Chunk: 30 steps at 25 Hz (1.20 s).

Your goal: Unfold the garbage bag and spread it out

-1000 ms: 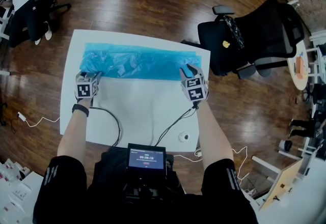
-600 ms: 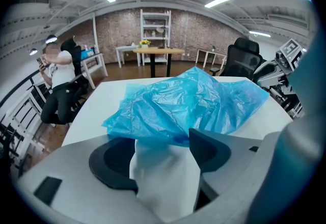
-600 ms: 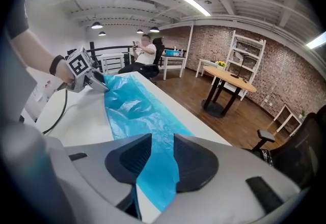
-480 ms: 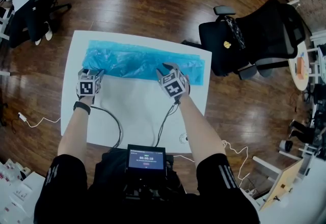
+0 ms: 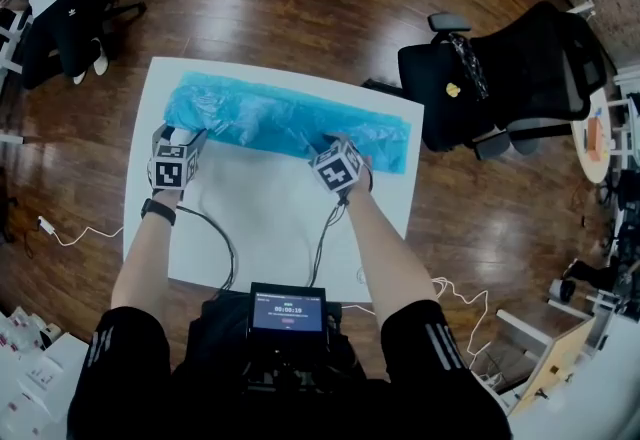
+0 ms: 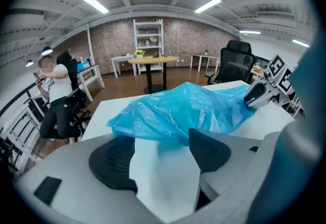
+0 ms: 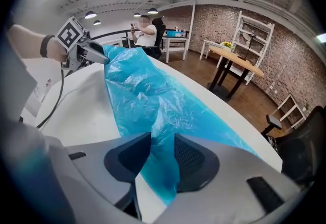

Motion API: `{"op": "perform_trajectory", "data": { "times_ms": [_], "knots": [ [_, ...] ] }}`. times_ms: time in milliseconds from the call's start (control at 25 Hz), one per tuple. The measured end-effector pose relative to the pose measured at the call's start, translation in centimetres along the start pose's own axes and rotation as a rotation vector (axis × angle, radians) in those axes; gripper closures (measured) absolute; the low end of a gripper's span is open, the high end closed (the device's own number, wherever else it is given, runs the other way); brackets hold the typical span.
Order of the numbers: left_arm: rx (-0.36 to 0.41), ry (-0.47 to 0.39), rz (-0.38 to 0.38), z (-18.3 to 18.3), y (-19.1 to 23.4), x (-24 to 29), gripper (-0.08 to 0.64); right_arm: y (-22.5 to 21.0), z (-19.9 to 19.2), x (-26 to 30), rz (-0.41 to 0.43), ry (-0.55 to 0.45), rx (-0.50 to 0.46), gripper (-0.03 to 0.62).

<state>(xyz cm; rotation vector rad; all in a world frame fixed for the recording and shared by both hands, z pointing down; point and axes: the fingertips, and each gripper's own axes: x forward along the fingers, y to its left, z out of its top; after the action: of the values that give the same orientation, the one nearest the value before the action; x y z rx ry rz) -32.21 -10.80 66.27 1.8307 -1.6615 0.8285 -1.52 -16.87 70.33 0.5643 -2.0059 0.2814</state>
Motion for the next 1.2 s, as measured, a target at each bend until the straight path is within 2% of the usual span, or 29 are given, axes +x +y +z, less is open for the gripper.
{"op": "perform_trajectory", "data": {
  "times_ms": [160,600,800,960,1200],
  "knots": [
    [-0.021,-0.009,-0.012,1.0,0.0,-1.0,0.215,0.2,-0.7,0.5,0.019,0.022,0.023,0.410],
    [-0.032,-0.022,0.044,0.5,3.4,-2.4,0.195,-0.3,0.2,-0.2,-0.001,0.003,0.029,0.410],
    [-0.014,-0.049,0.061,1.7,4.1,-3.8,0.195,0.1,-0.1,0.2,0.012,0.010,0.034,0.410],
    [0.001,-0.072,0.032,3.4,2.7,-3.7,0.196,-0.1,0.6,0.0,-0.003,-0.006,0.031,0.410],
    [0.020,-0.057,-0.076,5.2,-2.0,-0.5,0.196,0.2,0.8,0.0,0.005,-0.009,0.043,0.410]
  ]
}}
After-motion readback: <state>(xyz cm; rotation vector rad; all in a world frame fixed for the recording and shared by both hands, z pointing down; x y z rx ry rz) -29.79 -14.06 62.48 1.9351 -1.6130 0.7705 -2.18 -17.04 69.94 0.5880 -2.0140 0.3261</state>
